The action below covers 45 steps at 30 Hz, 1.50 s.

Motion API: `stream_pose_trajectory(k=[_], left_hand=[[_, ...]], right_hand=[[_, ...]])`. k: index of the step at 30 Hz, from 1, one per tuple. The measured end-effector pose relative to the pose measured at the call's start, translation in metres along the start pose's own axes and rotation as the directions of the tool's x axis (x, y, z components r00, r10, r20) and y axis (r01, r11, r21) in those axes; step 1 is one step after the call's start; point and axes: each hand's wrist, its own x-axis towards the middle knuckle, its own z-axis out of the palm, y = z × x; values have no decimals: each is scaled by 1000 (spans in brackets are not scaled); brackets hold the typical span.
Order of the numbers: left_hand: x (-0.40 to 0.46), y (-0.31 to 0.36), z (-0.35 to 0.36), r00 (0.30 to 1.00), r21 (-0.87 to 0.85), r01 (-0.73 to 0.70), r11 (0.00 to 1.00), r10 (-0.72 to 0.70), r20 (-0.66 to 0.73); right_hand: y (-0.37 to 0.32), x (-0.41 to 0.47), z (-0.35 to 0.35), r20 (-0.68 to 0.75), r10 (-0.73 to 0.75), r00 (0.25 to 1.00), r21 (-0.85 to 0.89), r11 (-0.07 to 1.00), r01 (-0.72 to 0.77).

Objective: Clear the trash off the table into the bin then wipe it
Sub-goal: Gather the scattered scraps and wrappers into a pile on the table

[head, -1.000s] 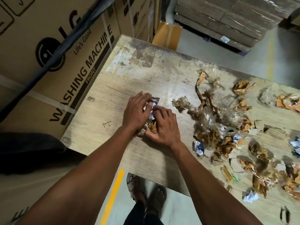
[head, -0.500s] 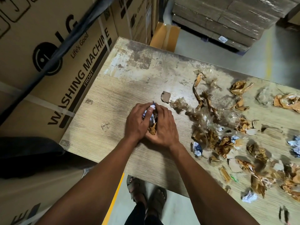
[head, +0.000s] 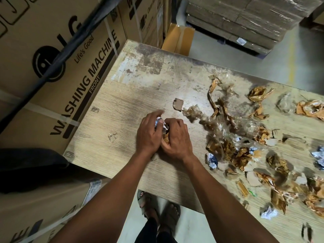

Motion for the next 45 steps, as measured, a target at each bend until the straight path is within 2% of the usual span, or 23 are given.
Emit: stream_pose_trajectory(k=[3, 5, 7, 10, 14, 19, 22, 24, 26, 29, 32, 36, 41, 45], left_hand=[[0, -3, 3, 1000, 35, 6, 999, -5, -18], [-2, -3, 5, 999, 44, 14, 999, -12, -41], [-2, -2, 7, 999, 60, 0, 998, 3, -54], [-3, -2, 9, 997, 68, 22, 997, -17, -77], [-5, 1, 18, 990, 50, 73, 996, -66, -123], [-9, 21, 28, 966, -224, 187, 957, -220, -137], [-7, 34, 32, 935, -406, 297, 864, -349, -60], [-8, 43, 32, 923, -510, 336, 792, -385, 9], [-11, 56, 32, 916, -618, 349, 704, -396, 65], [-16, 84, 41, 927, -677, 335, 656, -359, 111], [-14, 121, 60, 955, -646, 285, 708, -265, 130], [-10, 170, 92, 993, -559, 118, 821, -83, 88], [-10, 207, 134, 994, -461, -2, 888, 52, 95], [-9, 199, 165, 977, -287, -162, 944, 194, 89]], right_hand=[[1, -1, 1, 5, -17, 1000, -17, 1000, 17], [2, -2, -1, -55, -4, 998, -19, 1000, 2], [1, -3, -1, -131, 83, 988, -5, 996, -85], [-10, -7, 5, -133, 231, 964, 71, 972, -223], [-21, -8, 13, -176, 289, 941, 235, 941, -245], [-24, 1, 13, -251, 385, 888, 461, 854, -240], [-31, 7, 2, -193, 508, 840, 649, 708, -279], [-33, 8, -7, -132, 553, 822, 726, 619, -300], [-34, 8, -18, -122, 572, 811, 744, 594, -306], [-29, 4, -43, -230, 591, 774, 699, 653, -291], [-13, 0, -77, -419, 571, 706, 593, 761, -263], [15, -6, -133, -593, 458, 663, 483, 860, -162], [57, -21, -178, -665, 330, 670, 269, 943, -197], [95, -38, -176, -639, 340, 690, 90, 924, -372]])
